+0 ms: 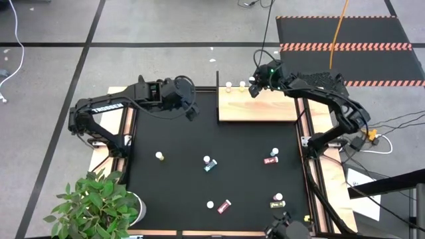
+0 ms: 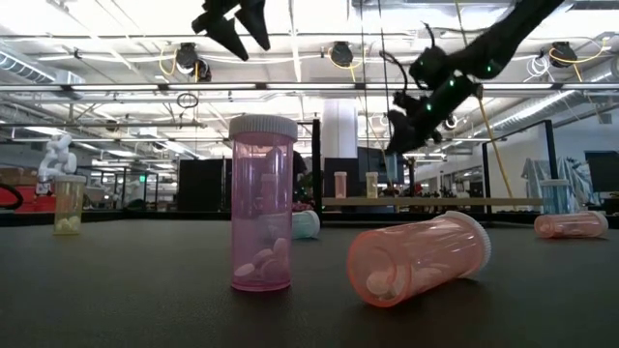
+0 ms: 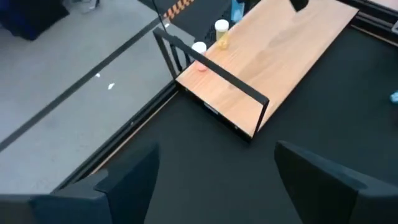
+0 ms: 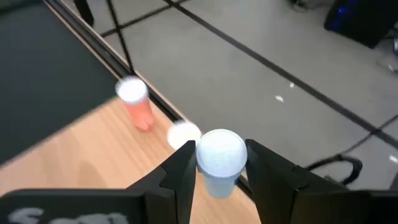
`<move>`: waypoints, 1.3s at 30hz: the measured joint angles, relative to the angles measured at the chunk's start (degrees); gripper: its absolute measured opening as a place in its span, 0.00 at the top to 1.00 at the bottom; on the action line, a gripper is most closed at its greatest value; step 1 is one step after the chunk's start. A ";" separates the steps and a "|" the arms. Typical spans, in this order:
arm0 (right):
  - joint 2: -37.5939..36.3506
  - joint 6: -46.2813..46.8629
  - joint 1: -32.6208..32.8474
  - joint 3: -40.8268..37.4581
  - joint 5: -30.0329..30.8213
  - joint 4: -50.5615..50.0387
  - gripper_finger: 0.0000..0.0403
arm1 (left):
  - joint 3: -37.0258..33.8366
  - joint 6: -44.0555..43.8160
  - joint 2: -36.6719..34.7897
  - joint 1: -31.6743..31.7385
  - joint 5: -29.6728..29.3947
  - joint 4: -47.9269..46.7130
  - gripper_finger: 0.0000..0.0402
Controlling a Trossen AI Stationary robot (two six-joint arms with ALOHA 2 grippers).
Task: Pick and place medicine bottles onto shelf by color
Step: Put the left blue pill bottle on the shelf
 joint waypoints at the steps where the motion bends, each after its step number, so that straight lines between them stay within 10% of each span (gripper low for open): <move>1: 0.46 -0.07 -0.32 -0.82 -0.44 1.02 0.69 | 0.04 -0.51 -0.11 0.00 -0.01 -0.42 0.23; 39: 1.81 -3.13 -3.89 -12.54 -4.45 17.01 0.69 | 0.07 -1.40 -0.08 1.09 -1.53 -0.80 0.27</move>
